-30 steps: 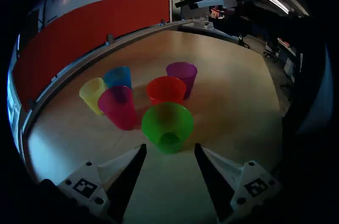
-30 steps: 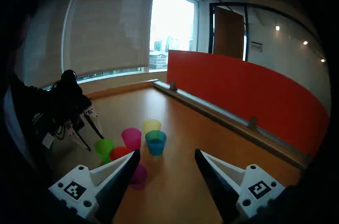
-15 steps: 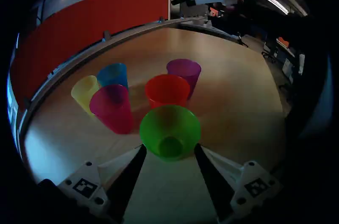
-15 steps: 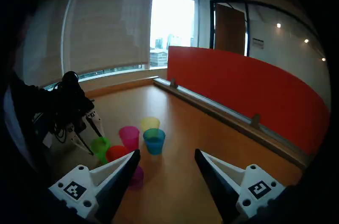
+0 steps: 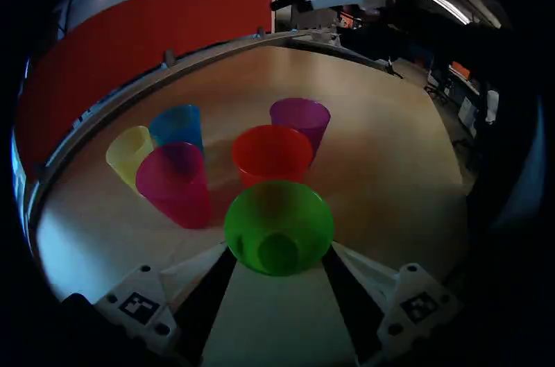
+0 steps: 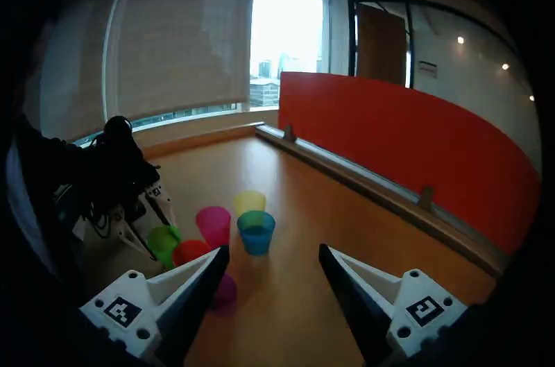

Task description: Pour water

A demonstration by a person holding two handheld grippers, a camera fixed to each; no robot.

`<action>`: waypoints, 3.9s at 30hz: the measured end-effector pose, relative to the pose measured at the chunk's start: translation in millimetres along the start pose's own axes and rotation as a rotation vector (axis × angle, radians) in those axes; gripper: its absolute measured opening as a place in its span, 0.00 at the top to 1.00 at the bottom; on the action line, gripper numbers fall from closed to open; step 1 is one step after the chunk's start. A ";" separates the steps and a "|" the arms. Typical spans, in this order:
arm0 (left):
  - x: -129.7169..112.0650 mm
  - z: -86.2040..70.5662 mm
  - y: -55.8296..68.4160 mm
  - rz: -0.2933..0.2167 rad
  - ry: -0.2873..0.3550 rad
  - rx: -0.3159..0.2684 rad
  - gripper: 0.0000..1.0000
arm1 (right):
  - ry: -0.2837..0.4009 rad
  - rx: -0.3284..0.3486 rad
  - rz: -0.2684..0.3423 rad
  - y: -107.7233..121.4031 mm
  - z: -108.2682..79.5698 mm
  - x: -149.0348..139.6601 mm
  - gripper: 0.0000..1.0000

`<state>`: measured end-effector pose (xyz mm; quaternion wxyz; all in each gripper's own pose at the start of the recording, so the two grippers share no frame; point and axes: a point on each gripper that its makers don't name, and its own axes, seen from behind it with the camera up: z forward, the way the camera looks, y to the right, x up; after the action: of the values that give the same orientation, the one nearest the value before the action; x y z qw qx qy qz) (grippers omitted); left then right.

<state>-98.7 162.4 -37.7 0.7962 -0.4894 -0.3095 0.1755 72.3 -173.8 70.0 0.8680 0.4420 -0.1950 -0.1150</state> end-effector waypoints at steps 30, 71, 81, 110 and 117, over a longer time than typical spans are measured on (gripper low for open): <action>10.7 -6.8 -3.7 -0.002 0.067 0.036 0.18 | -0.026 0.029 -0.014 -0.7 28.5 -1.8 0.00; 57.1 -78.5 -33.3 -0.098 0.324 0.225 0.18 | -0.210 0.146 -0.086 -3.7 101.7 -37.4 0.00; 75.7 -99.5 -40.9 -0.112 0.398 0.257 0.18 | -0.255 0.180 -0.117 -4.4 121.9 -51.5 0.00; 114.4 -132.6 -38.9 -0.111 0.511 0.295 0.18 | -0.335 0.253 -0.182 -9.1 171.9 -86.1 0.00; 117.9 -138.9 -40.7 -0.117 0.525 0.301 0.18 | -0.347 0.274 -0.209 -14.1 183.7 -90.0 0.00</action>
<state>80.6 119.3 -9.4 0.9212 -0.3759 -0.0913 0.0409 -89.7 -281.3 135.2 0.7370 0.5468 -0.3081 -0.2509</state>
